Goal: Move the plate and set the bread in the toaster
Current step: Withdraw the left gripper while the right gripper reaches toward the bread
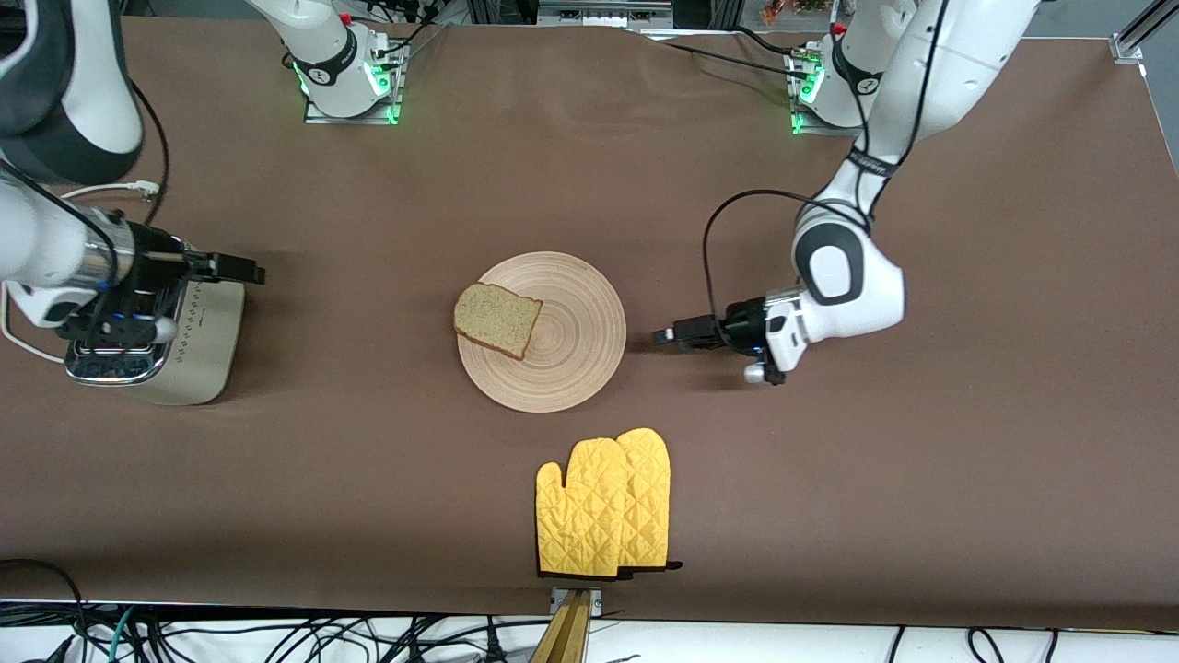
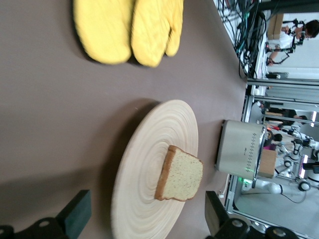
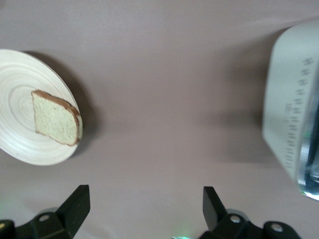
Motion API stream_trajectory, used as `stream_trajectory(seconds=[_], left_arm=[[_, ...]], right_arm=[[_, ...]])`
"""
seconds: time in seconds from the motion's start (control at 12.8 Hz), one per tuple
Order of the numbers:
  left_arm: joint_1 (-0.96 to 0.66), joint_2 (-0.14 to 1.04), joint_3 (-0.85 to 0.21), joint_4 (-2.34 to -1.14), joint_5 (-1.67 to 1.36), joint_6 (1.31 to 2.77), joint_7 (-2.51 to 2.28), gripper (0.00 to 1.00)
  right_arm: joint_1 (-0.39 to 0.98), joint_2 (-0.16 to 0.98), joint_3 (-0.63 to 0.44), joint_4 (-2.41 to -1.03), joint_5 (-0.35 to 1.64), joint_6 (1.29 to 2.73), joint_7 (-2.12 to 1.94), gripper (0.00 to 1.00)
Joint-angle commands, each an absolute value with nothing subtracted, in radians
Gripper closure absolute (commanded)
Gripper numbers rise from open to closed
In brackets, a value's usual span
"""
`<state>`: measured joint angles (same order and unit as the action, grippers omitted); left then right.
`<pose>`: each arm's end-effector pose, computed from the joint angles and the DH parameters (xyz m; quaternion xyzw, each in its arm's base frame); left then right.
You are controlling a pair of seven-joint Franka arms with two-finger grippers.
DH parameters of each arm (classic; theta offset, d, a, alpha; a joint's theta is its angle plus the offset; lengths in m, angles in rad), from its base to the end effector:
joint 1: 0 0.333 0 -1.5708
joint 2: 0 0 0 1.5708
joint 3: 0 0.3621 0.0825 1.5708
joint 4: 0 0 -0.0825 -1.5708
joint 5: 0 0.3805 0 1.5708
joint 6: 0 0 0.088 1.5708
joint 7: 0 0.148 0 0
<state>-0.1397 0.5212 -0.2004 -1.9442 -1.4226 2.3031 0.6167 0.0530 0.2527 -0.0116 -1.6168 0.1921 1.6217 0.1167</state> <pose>0.6017 -0.2588 0.2390 0.8646 0.0906 -0.0071 0.4942 0.6064 0.0531 0.4672 -0.9866 0.0538 0.1300 0.0830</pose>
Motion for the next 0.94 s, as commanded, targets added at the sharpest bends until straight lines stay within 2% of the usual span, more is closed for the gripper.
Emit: stream_trajectory(seconds=[0.0,0.31,0.47,0.62,0.86], left_arm=[[-0.036,0.338,-0.207,-2.107,-1.271,2.292,0.579,0.00],[0.038,0.195,-0.186,-2.166,-0.941,2.283,0.449,0.00],[0.061,0.125,-0.187,-2.152,-0.608,2.266,0.255,0.00],[0.074,0.110,-0.169,-2.077,-0.435,2.148,0.169,0.00],[0.087,0.110,-0.146,-1.889,-0.193,1.955,0.063,0.00]], right_arm=[[0.100,0.222,-0.011,-1.773,0.276,1.760,0.213,0.00],[0.188,0.232,0.009,-1.952,0.342,2.023,0.320,0.00],[0.248,0.254,0.025,-2.000,0.362,2.152,0.398,0.00],[0.297,0.296,0.031,-2.000,0.362,2.209,0.472,0.00],[0.304,0.363,0.073,-2.042,0.364,2.346,0.477,0.00]])
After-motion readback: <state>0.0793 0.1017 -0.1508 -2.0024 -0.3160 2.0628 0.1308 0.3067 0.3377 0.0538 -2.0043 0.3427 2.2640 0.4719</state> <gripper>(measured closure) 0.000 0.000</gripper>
